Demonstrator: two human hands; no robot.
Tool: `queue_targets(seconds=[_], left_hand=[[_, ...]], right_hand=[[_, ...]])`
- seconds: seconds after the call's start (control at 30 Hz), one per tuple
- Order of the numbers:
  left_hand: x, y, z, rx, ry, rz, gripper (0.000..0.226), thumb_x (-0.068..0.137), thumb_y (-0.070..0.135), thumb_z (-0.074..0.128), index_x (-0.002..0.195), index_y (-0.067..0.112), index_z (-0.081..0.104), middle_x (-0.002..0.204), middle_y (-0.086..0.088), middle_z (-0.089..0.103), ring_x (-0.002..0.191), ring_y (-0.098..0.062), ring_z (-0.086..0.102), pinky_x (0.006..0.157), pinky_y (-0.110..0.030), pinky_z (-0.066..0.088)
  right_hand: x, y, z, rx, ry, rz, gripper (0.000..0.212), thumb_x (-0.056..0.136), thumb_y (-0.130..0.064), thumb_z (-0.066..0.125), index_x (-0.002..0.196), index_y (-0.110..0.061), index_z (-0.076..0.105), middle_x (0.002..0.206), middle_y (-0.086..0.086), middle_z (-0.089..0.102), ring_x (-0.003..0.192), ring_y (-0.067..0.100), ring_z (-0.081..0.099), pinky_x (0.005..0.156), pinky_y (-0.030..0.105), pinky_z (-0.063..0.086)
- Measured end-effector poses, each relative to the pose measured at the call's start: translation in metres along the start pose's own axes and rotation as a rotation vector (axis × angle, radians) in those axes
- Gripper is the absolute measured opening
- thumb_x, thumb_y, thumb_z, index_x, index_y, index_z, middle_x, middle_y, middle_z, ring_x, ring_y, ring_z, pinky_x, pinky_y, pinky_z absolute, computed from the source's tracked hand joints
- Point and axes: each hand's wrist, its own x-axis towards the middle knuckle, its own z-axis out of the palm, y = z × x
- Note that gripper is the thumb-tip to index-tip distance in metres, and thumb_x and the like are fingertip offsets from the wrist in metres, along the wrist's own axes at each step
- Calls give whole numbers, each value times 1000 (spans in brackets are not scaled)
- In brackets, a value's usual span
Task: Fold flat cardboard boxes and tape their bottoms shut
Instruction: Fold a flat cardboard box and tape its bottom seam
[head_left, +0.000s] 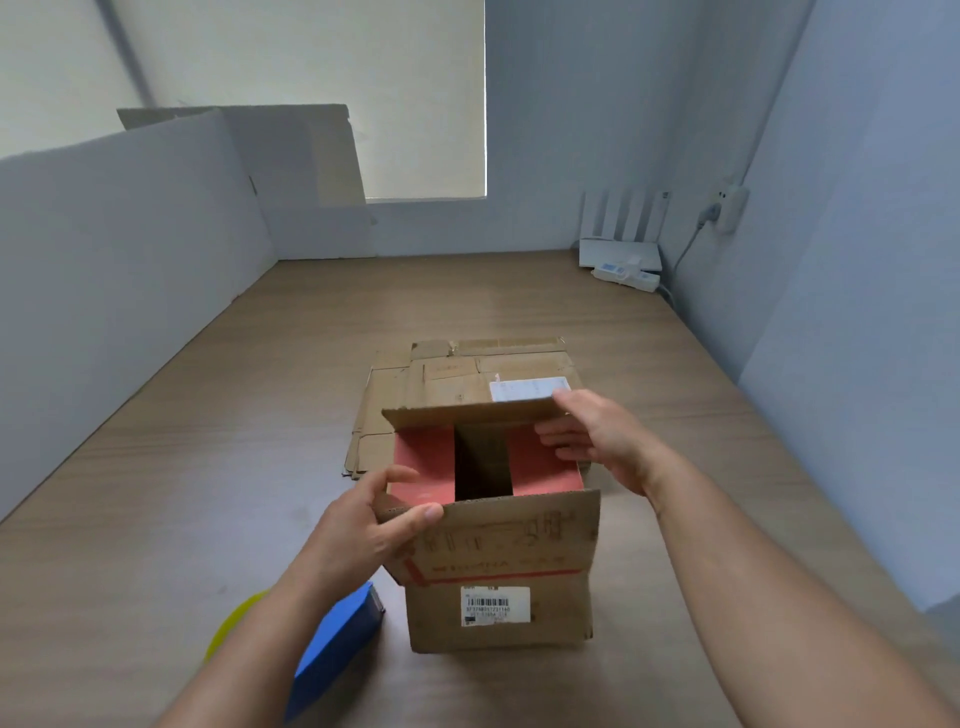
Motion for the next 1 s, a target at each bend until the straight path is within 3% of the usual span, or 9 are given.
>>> queue_targets(seconds=[0.1,0.2,0.3,0.37,0.47,0.6,0.67,0.77,1.0], left_hand=[[16,-7,11,155,276,-32,67,71,53,73,126,28,45,108,4,61,101,-18,60,82,-38,55],[31,-18,23,208,344,-125,80,80,39,74,144,18,31,131,-5,48,121,-26,48,100,-49,45],[35,-27,31,41,276,-217,70,83,36,70,141,21,34,134,-4,48,115,-25,54,91,-47,52],[34,-30,32,-77,221,-277,65,86,42,66,139,23,34,127,-1,55,102,-18,61,67,-35,58],[38,-31,29,-185,108,-374,62,85,55,60,134,23,42,112,2,66,91,-15,67,58,-28,56],[45,-24,28,-236,-8,-446,53,85,66,50,117,24,59,90,3,75,80,-17,73,62,-32,56],[46,-24,33,-262,-29,-472,55,86,66,48,115,22,61,88,0,75,85,-22,72,79,-40,55],[40,-31,36,-362,-107,-563,59,83,68,50,114,19,59,91,-6,73,93,-30,66,109,-57,28],[18,-30,48,-619,-92,-331,53,76,53,60,115,19,63,102,-12,73,86,-28,71,69,-34,55]], right_hand=[[-1,9,-3,16,30,-34,34,96,-47,45,117,-23,57,100,6,65,85,17,65,67,26,50],[-1,18,-5,-100,126,-32,33,94,-49,47,97,-23,66,83,-7,61,66,10,50,55,22,38],[1,30,-3,-142,166,-12,10,87,-29,66,85,-21,59,90,-1,64,71,10,57,54,20,43],[1,36,2,-143,218,27,23,81,-22,72,93,-22,52,101,2,62,86,16,63,63,32,54],[-1,47,1,-112,288,205,57,72,-45,74,113,-23,43,112,-1,59,103,23,59,85,53,52],[-14,63,-3,-64,35,506,89,52,-87,56,115,-25,62,111,8,69,106,35,60,91,65,43],[-16,70,-5,41,-77,534,91,50,-92,52,111,-26,67,106,10,72,101,35,65,91,64,44],[-18,84,-9,213,-144,493,81,62,-87,52,115,-27,66,112,11,70,105,35,65,98,63,39],[-40,100,14,628,-160,126,71,73,-64,64,127,-18,59,121,19,63,109,36,63,80,46,55]])
